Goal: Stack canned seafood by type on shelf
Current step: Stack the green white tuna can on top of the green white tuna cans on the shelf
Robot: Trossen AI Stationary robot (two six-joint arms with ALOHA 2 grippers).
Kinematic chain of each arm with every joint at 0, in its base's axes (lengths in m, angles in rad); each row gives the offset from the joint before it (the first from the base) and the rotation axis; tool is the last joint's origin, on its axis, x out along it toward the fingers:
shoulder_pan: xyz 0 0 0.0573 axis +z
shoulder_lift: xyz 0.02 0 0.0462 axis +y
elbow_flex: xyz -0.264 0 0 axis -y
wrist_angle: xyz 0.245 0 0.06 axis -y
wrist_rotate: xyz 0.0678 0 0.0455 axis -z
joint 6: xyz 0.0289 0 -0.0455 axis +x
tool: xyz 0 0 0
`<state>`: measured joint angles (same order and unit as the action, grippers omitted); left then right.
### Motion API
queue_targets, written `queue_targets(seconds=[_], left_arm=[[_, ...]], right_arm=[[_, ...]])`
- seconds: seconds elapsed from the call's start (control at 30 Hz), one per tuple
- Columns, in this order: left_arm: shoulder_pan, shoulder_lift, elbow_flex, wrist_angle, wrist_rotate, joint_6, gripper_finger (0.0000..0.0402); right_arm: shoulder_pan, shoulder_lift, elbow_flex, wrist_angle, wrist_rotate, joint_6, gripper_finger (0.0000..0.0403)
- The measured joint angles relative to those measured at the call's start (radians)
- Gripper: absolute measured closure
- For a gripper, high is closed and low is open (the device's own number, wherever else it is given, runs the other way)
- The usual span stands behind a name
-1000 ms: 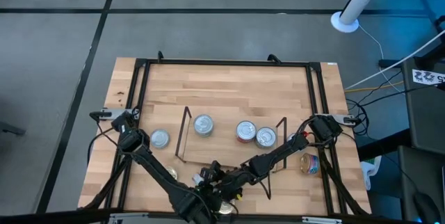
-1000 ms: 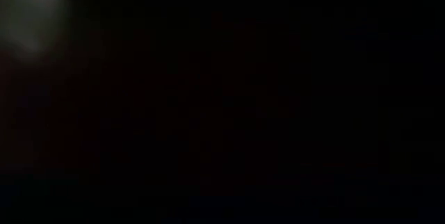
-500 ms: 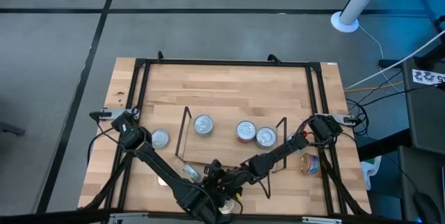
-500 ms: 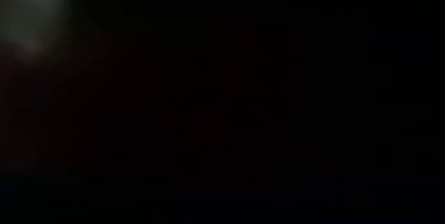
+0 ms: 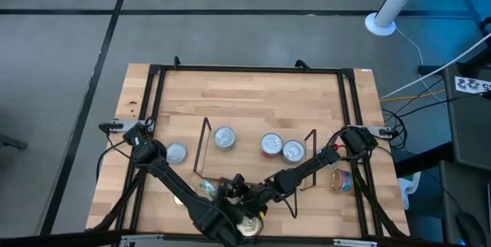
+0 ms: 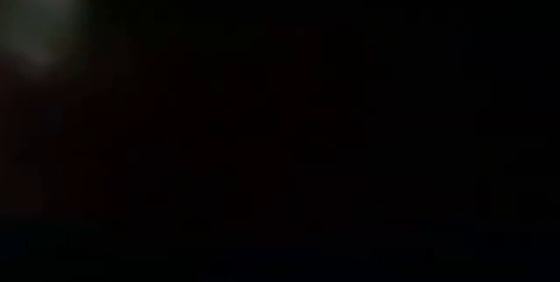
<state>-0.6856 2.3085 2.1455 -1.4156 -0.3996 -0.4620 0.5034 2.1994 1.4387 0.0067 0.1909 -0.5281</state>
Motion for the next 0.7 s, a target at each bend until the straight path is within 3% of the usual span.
queue_targets(seconds=[0.13, 0.33, 0.7], left_arm=[[-0.009, -0.002, 0.051, -0.154, 0.025, -0.099, 0.0161], [-0.028, -0.002, 0.05, -0.153, 0.149, -0.055, 0.0162], [-0.033, 0.0, -0.02, -0.155, 0.114, 0.023, 0.0158]], right_arm=[[0.0, 0.0, 0.0, 0.0, 0.0, 0.0, 0.0235], [0.0, 0.0, 0.0, 0.0, 0.0, 0.0, 0.0235], [0.0, -0.001, 0.0, -0.001, 0.0, 0.0, 0.0235]])
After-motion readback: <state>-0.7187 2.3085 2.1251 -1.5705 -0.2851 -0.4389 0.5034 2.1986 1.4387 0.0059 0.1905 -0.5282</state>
